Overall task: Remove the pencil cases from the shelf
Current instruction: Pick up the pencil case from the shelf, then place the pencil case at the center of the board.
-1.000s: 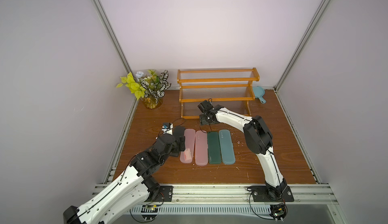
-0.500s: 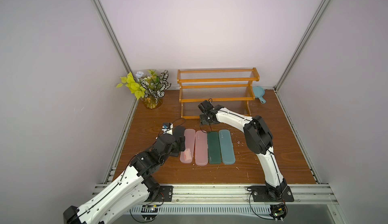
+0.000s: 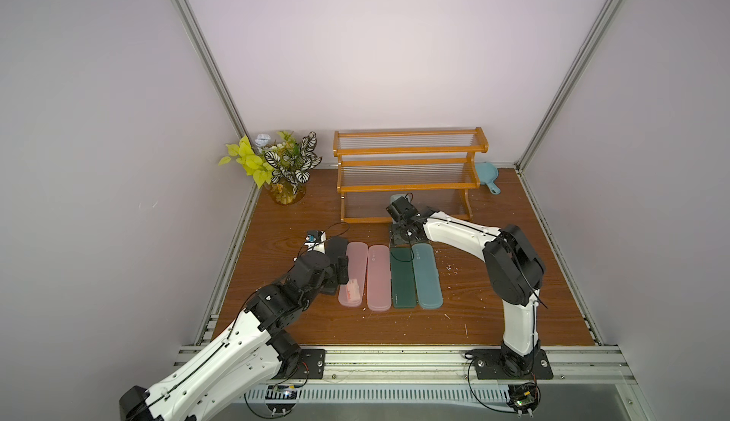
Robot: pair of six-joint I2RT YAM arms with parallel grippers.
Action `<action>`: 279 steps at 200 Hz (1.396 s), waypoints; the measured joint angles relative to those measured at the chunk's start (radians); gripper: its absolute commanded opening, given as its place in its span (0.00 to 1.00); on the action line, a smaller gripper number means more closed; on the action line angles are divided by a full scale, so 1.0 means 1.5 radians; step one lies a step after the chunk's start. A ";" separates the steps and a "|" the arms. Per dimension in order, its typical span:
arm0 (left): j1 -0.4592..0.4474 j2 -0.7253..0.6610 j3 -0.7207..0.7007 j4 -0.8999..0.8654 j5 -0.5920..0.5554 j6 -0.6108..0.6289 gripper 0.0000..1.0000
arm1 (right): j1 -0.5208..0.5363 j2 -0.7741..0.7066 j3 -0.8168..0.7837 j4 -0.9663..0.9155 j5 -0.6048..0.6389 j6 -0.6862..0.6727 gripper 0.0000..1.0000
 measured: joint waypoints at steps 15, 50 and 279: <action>0.000 0.000 0.000 0.000 0.000 0.000 0.97 | 0.000 -0.037 -0.040 0.010 0.000 -0.002 0.71; 0.000 0.007 0.000 0.003 -0.001 -0.003 0.97 | 0.000 -0.127 -0.137 0.040 0.000 -0.007 0.71; 0.001 0.018 -0.014 0.041 -0.001 -0.064 0.97 | 0.000 -0.635 -0.621 0.058 -0.027 0.024 0.71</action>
